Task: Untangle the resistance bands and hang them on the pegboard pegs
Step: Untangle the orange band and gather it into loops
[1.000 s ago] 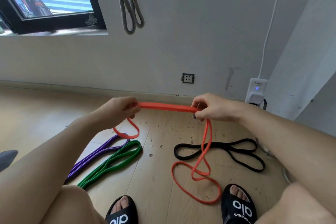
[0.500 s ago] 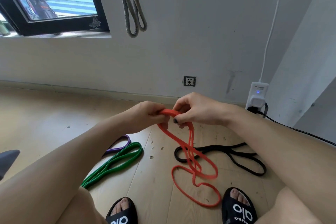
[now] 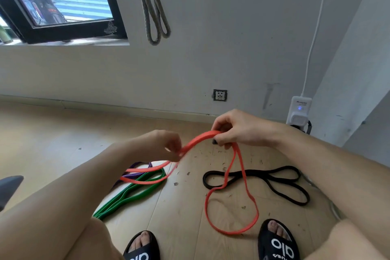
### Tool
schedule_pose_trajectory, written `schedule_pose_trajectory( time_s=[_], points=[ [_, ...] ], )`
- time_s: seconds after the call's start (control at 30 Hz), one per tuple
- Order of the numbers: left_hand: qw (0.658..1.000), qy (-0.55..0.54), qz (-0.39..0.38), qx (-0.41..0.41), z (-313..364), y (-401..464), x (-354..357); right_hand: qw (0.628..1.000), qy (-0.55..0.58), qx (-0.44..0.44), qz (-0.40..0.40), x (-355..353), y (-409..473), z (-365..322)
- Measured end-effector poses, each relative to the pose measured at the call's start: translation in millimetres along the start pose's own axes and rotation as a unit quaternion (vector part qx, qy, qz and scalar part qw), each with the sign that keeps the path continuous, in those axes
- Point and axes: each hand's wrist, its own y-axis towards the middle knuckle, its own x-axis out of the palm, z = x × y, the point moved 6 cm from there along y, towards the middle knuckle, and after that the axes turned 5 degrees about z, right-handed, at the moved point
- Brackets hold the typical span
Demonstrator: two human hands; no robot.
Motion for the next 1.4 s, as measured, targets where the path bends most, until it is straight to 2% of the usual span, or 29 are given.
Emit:
schedule_pose_trajectory(
  time_s=[0.07, 0.17, 0.27, 0.4, 0.53, 0.67, 0.73, 0.83, 0.9, 0.97, 1.13, 1.23, 1.4],
  points=[
    [0.991, -0.117, 0.018, 0.064, 26, 2, -1, 1.000, 0.015, -0.024, 0.011, 4, 2, -13],
    [0.983, -0.134, 0.069, 0.108, 48, 4, -10, 0.998, 0.046, -0.037, 0.024, 4, 4, -19],
    [0.984, -0.107, 0.108, 0.095, 45, 2, -22, 0.998, 0.056, -0.032, 0.021, 0, 3, -17],
    [0.988, -0.093, 0.105, 0.068, 31, -5, -33, 1.000, -0.005, 0.002, -0.020, 1, 1, -1],
    [0.988, -0.092, 0.121, 0.021, 1, -11, -42, 0.999, -0.011, 0.031, -0.010, -15, -5, 21],
    [1.000, -0.002, 0.027, -0.015, -13, -7, -18, 0.999, 0.030, 0.001, 0.013, -16, -4, 10],
    [0.999, -0.042, 0.006, 0.005, -3, -6, -6, 0.999, 0.049, -0.016, 0.005, -8, -1, -2],
    [0.979, -0.193, 0.034, 0.063, 27, -3, -7, 0.998, 0.052, -0.032, 0.012, -1, 4, -12],
    [0.962, -0.254, 0.061, 0.085, 43, -2, -13, 0.997, 0.066, -0.028, 0.023, -1, 5, -13],
    [0.959, -0.253, 0.085, 0.095, 48, -3, -19, 0.996, 0.077, -0.028, 0.033, -3, 6, -13],
    [0.969, -0.214, 0.086, 0.091, 49, -5, -21, 0.995, 0.077, -0.037, 0.046, -6, 4, -14],
    [0.971, -0.168, 0.142, 0.096, 53, -7, -31, 0.996, 0.065, -0.029, 0.046, -7, 3, -9],
    [0.960, -0.200, 0.181, 0.074, 51, -15, -45, 0.998, 0.024, -0.017, 0.063, -14, 3, 4]
  ],
)
